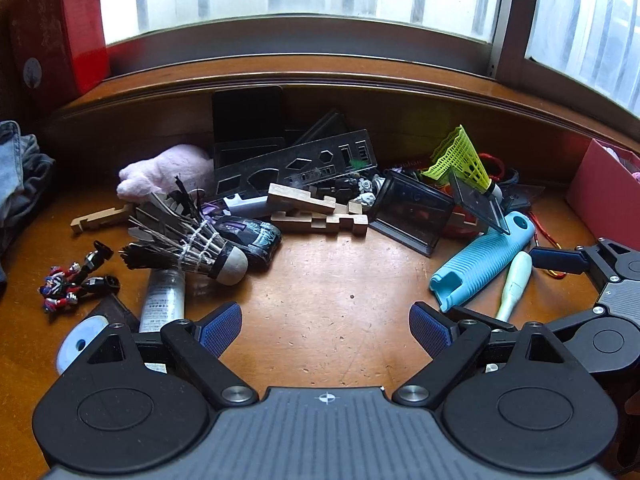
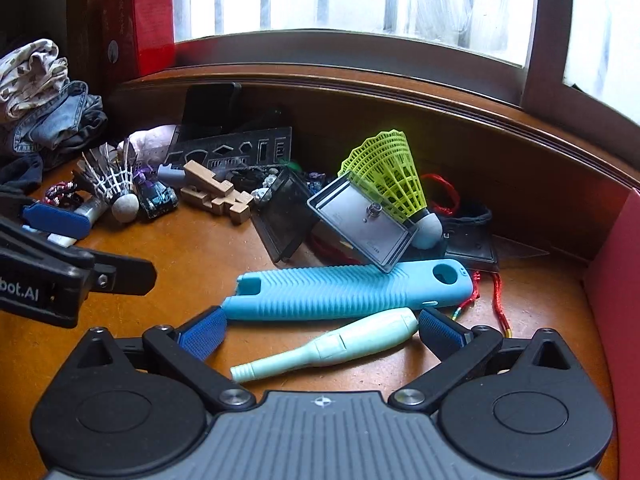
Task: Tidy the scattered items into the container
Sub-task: 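Grasp the clear square box with the left gripper while the right gripper reaches the light-green stick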
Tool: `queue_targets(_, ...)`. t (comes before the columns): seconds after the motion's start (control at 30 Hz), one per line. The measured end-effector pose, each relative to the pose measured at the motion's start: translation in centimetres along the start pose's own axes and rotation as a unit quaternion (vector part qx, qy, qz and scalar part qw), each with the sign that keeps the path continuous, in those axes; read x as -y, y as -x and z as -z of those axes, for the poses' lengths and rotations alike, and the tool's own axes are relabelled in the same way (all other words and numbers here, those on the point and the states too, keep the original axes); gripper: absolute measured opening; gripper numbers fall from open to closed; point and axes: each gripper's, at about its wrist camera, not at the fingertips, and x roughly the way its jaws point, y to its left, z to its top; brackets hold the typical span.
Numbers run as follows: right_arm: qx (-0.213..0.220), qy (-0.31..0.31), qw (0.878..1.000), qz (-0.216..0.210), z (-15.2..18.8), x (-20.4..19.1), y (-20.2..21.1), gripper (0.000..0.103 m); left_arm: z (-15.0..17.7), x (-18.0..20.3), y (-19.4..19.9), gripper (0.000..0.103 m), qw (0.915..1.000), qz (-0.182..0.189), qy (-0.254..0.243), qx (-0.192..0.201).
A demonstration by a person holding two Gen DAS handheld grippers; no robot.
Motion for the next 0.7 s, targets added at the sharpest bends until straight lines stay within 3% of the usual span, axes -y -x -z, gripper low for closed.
queue_targets(0.2, 0.001, -0.003, 1.0, -0.017, 0.1, 0.7, -0.1, 0.101, -0.9, 0.8, -0.4, 0.091, 0.9995, 0.011, -0.026, 0.015)
queue_targets(0.33, 0.008, 0.002, 1.0, -0.024, 0.2, 1.1, 0.4, 0.08, -2.4, 2.2, -0.9, 0.091, 0.9938, 0.035, -0.092, 0.052)
queue_targets(0.43, 0.012, -0.005, 1.0, -0.016, 0.5, 1.6, 1.0, 0.072, -3.4, 3.6, -1.9, 0.091, 0.9849, 0.058, -0.146, 0.073)
queue_targets(0.7, 0.01, -0.023, 1.0, 0.005, 1.3, 2.9, 2.1, 0.068, -4.9, 5.1, -5.9, 0.089, 0.9744, 0.097, -0.192, 0.064)
